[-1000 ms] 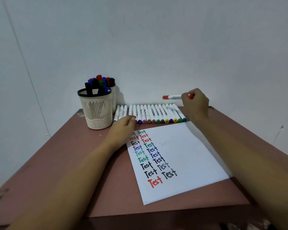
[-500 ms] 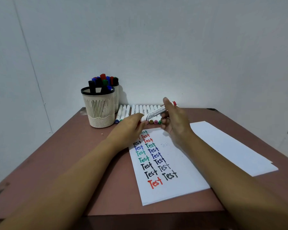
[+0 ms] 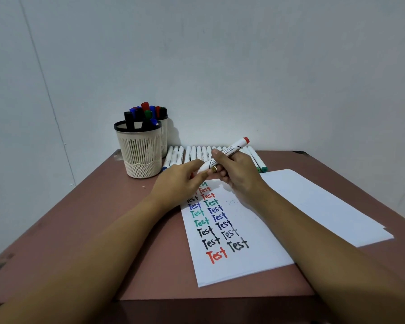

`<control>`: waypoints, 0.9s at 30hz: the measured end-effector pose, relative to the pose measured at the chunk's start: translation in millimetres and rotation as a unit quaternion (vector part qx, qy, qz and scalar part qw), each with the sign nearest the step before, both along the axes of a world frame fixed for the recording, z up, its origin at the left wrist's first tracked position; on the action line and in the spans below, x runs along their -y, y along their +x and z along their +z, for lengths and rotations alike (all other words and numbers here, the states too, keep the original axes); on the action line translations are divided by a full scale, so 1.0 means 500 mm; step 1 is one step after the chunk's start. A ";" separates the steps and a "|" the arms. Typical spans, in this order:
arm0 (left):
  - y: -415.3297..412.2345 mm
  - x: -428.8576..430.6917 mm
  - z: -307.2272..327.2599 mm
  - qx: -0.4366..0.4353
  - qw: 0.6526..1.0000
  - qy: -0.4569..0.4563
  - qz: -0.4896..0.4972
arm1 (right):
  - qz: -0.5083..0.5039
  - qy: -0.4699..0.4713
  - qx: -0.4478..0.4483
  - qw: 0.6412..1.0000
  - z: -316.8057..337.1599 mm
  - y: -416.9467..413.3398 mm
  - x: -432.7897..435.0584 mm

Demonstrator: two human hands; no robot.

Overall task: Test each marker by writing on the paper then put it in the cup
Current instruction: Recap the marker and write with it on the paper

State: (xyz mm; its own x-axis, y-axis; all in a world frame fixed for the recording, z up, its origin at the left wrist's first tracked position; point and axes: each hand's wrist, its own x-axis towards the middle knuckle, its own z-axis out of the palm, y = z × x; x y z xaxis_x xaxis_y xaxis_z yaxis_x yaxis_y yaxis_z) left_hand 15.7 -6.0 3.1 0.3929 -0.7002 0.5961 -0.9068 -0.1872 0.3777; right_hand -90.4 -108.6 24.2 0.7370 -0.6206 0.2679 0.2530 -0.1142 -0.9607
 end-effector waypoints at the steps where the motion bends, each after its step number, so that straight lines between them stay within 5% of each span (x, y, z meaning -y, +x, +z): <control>1: 0.001 0.000 0.000 -0.007 1.000 -0.005 0.003 | -0.010 -0.001 -0.001 1.000 -0.001 0.002 0.002; 6: 0.004 0.004 0.009 -0.132 0.990 -0.040 -0.007 | -0.100 0.074 0.035 0.992 0.004 0.007 0.013; 11: 0.031 0.009 0.010 -0.322 0.939 -0.118 0.000 | -0.112 0.208 0.099 0.967 0.011 0.000 0.038; 18: 0.050 0.018 0.002 -0.358 0.928 -0.104 0.014 | -0.109 0.036 -0.053 0.992 -0.020 0.015 0.047; 27: 0.057 0.015 -0.007 -0.345 0.934 -0.088 0.021 | -0.138 -0.045 -0.109 0.983 -0.032 0.023 0.037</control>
